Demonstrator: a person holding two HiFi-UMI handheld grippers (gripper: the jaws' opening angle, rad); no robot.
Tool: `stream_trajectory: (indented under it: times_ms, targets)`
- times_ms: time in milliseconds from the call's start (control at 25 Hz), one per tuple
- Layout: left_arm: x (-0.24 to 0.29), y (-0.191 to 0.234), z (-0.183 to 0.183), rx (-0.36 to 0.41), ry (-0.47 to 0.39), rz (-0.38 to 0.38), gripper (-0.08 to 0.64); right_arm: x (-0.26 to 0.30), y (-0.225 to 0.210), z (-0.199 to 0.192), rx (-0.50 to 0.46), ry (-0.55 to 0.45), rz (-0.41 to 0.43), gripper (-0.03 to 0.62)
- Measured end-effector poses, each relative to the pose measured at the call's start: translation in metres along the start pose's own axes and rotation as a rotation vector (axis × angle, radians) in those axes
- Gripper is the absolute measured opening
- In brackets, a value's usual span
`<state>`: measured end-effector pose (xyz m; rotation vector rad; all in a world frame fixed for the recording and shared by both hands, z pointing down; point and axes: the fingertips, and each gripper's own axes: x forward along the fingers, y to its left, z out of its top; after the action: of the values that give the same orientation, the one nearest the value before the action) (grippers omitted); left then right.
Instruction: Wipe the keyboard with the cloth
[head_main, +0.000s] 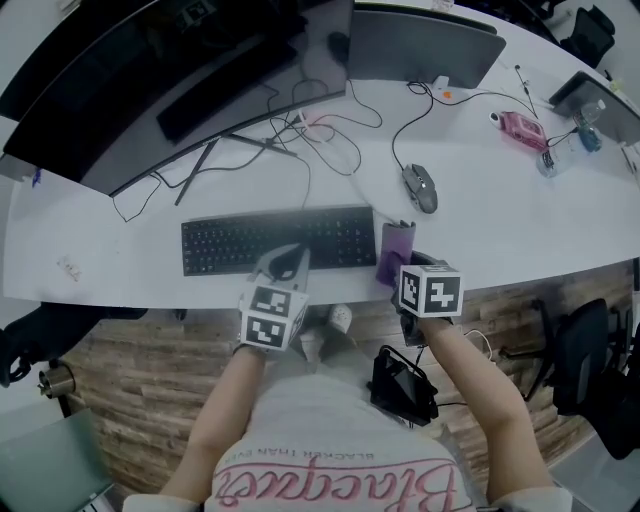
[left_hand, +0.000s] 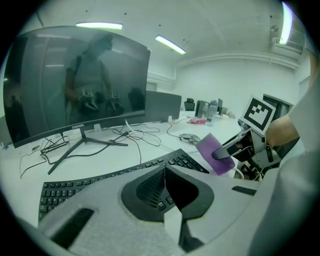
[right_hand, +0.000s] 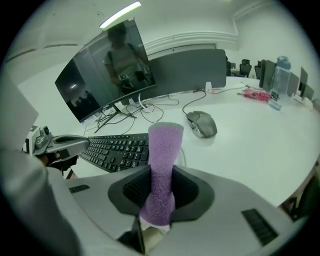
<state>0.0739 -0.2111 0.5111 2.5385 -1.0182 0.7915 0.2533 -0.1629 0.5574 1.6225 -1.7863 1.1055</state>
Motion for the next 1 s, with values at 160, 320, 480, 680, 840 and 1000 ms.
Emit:
stream_trajectory:
  times_ms: [160, 320, 480, 680, 840, 1000]
  targets:
    - [-0.013, 0.003, 0.003, -0.004, -0.033, 0.022, 0.005, -0.023, 0.012, 0.029, -0.060, -0.138, -0.009, 0.091]
    - [-0.030, 0.010, 0.006, 0.009, -0.066, 0.034, 0.005, -0.046, 0.039, 0.059, -0.131, -0.272, -0.026, 0.091]
    - [-0.049, 0.022, 0.014, 0.006, -0.107, 0.044, 0.005, -0.065, 0.072, 0.081, -0.181, -0.380, -0.046, 0.091]
    - [-0.077, 0.044, 0.030, 0.042, -0.170, 0.063, 0.005, -0.079, 0.121, 0.099, -0.208, -0.469, -0.060, 0.091]
    - [-0.106, 0.062, 0.043, 0.050, -0.225, 0.074, 0.005, -0.085, 0.170, 0.104, -0.224, -0.514, -0.045, 0.091]
    - [-0.136, 0.076, 0.063, 0.039, -0.296, 0.082, 0.005, -0.096, 0.216, 0.111, -0.265, -0.569, -0.032, 0.091]
